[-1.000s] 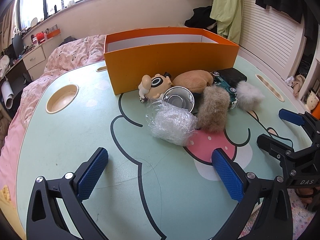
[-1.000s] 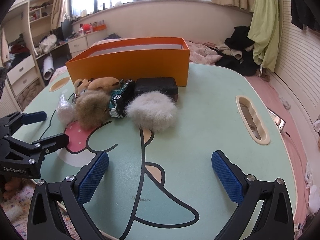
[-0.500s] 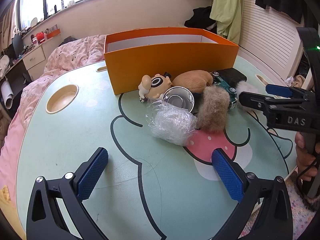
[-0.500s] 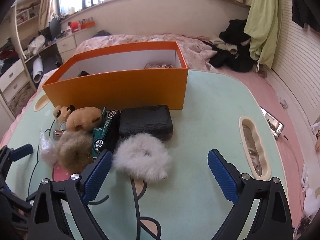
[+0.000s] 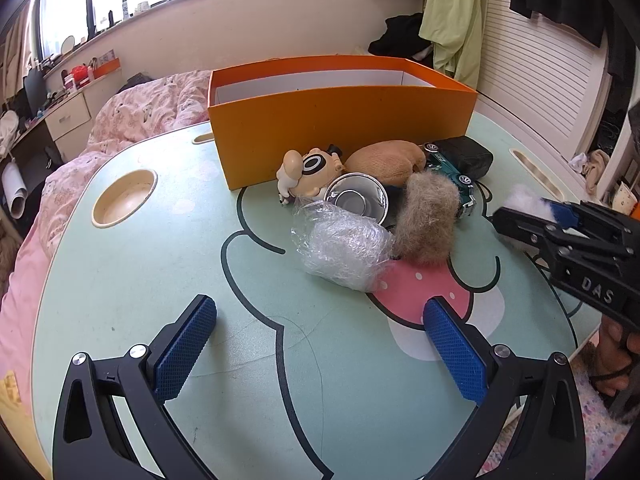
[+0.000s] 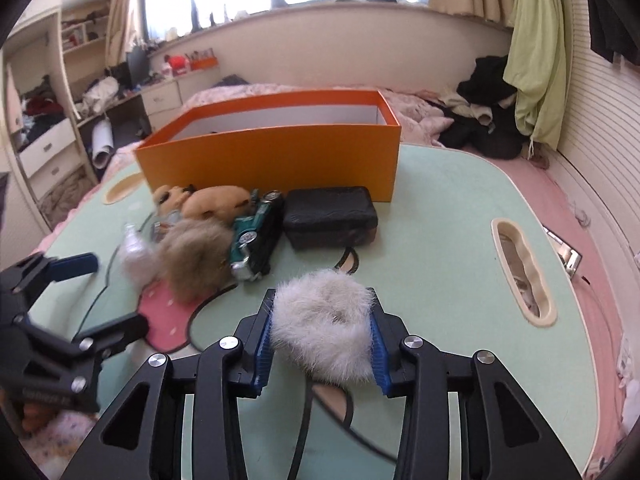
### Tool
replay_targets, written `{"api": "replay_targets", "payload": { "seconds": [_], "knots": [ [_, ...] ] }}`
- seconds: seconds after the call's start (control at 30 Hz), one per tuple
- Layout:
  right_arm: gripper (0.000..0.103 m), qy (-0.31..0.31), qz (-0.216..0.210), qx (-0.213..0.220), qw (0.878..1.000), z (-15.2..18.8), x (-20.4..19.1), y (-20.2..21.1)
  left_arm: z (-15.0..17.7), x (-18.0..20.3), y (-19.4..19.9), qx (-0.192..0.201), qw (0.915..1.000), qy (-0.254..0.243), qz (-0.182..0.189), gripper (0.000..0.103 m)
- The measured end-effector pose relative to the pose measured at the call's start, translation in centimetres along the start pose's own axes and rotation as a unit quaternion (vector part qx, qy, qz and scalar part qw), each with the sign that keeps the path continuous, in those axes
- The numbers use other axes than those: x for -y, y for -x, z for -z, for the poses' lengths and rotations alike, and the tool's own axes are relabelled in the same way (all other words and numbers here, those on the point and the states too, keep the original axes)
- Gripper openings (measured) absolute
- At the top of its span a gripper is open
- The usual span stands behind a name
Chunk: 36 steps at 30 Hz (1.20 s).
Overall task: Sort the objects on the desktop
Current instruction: 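Grasp the white pompom with the right gripper and lift it, then grasp the clear plastic bag with the left gripper while the right holds the pompom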
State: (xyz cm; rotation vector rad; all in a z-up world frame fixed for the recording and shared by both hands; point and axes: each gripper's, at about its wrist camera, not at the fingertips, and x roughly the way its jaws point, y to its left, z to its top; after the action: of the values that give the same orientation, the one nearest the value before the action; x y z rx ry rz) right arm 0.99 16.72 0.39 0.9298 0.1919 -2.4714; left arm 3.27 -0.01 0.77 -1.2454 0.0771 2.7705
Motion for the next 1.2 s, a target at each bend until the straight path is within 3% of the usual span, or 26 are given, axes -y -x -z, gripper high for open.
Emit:
{"api": "replay_targets", "payload": {
  "seconds": [0.13,0.53,0.6,0.7,0.83,0.97,1.07,1.17,1.2],
  "knots": [
    [0.039,-0.012,-0.014,0.021,1.000,1.0,0.6,1.3,0.0,0.0,0.0,0.000,1.0000,0.000,0.000,0.103],
    [0.039,0.006,-0.003,0.003,1.000,1.0,-0.4,0.7,0.0,-0.1,0.2,0.001,1.0000,0.000,0.001,0.103],
    [0.039,0.004,-0.005,0.003,1.000,1.0,-0.4,0.6,-0.1,-0.3,0.3,0.002,0.9999,0.005,0.011,0.103],
    [0.039,0.005,-0.004,0.003,1.000,1.1,-0.3,0.7,-0.6,-1.3,0.8,0.010,0.9979,0.031,0.056,0.103],
    [0.039,0.004,-0.005,0.003,1.000,1.2,-0.3,0.7,-1.7,-1.7,1.7,0.033,0.9980,0.038,0.039,0.102],
    [0.039,0.003,-0.006,0.004,1.000,1.2,-0.2,0.7,-3.1,-1.5,1.3,0.029,0.9984,0.035,0.035,0.090],
    [0.039,0.003,-0.006,0.004,1.000,1.2,-0.1,0.7,-3.7,-1.1,0.0,0.013,0.9990,0.028,0.032,0.068],
    [0.039,0.003,-0.006,0.004,1.000,1.2,-0.2,0.7,-3.5,-0.7,-1.0,-0.010,0.9987,0.019,0.046,0.035],
    [0.039,0.002,-0.006,0.004,1.000,1.2,-0.2,0.7,-3.2,-0.6,-0.9,-0.010,0.9985,0.016,0.052,0.035]
  ]
}}
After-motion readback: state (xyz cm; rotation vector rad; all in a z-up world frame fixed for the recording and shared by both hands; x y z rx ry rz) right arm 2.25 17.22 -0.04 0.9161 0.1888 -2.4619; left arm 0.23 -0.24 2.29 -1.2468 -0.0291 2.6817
